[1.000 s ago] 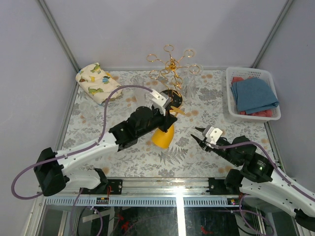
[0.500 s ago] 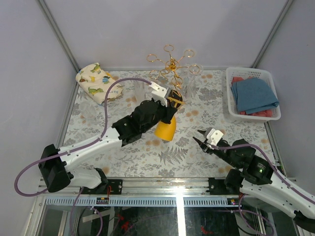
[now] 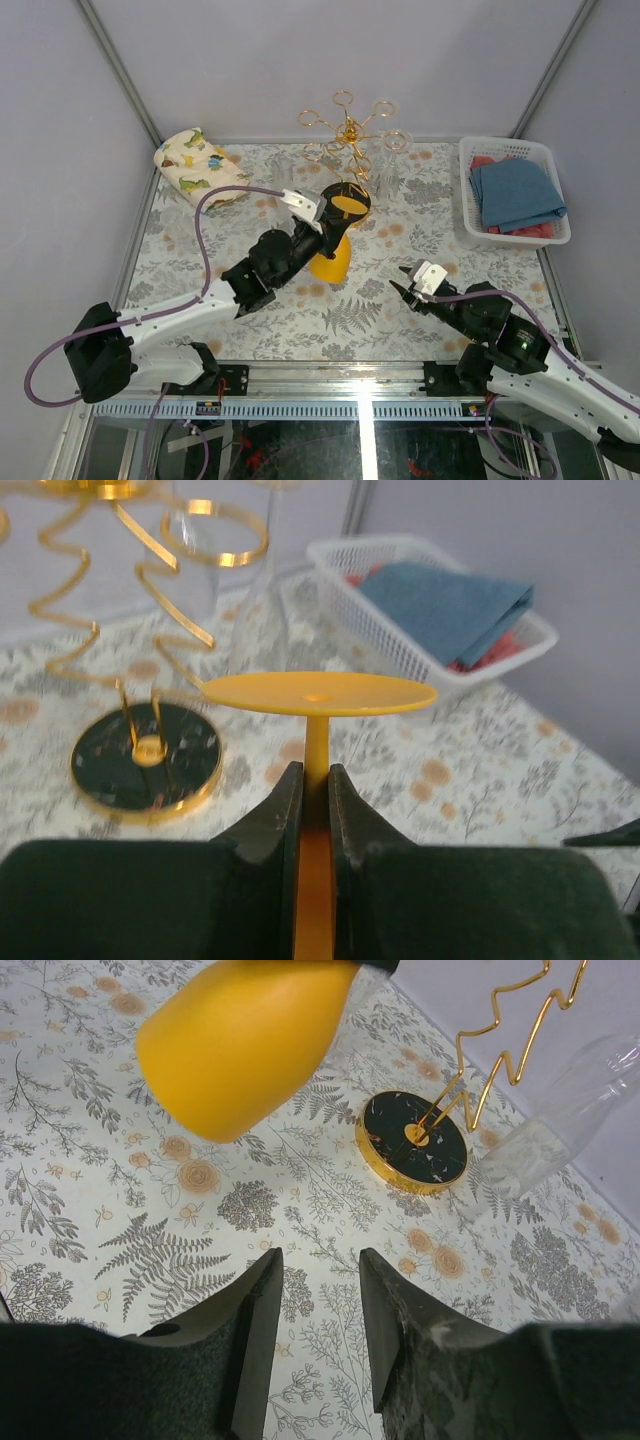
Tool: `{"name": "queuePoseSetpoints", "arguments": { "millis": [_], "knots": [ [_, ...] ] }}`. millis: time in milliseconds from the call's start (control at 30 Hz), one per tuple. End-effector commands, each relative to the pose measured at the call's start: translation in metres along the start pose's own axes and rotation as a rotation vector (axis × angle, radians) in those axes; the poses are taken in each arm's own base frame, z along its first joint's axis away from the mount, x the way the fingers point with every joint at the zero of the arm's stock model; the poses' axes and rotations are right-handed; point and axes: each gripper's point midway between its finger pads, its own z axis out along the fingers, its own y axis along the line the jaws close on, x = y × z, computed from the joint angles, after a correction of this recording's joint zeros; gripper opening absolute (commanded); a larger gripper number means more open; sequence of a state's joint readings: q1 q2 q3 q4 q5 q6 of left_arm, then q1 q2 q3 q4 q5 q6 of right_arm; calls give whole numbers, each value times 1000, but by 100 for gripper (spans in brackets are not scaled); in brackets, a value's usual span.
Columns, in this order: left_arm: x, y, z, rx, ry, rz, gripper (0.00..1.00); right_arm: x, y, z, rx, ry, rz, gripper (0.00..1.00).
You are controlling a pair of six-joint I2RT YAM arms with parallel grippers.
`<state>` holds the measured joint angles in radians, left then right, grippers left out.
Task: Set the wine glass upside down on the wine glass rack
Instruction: Turn the wine glass upside down at the wine rack.
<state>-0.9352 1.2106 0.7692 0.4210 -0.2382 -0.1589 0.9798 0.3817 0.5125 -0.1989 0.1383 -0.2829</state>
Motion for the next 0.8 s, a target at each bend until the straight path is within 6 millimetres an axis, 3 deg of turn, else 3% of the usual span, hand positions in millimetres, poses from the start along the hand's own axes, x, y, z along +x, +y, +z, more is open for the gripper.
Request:
{"name": "queuePoseSetpoints", "arguments": {
  "millis": [0, 300, 767],
  "knots": [
    [-79, -14, -4, 96, -366, -13, 0, -11, -3, 0, 14, -34, 24, 43],
    [-107, 4, 9, 210, -572, -1, 0, -3, -3, -1, 20, -13, 23, 43],
    [-109, 49, 52, 116, -570, 68, 0, 6, -2, -2, 37, -10, 39, 43]
  ]
}}
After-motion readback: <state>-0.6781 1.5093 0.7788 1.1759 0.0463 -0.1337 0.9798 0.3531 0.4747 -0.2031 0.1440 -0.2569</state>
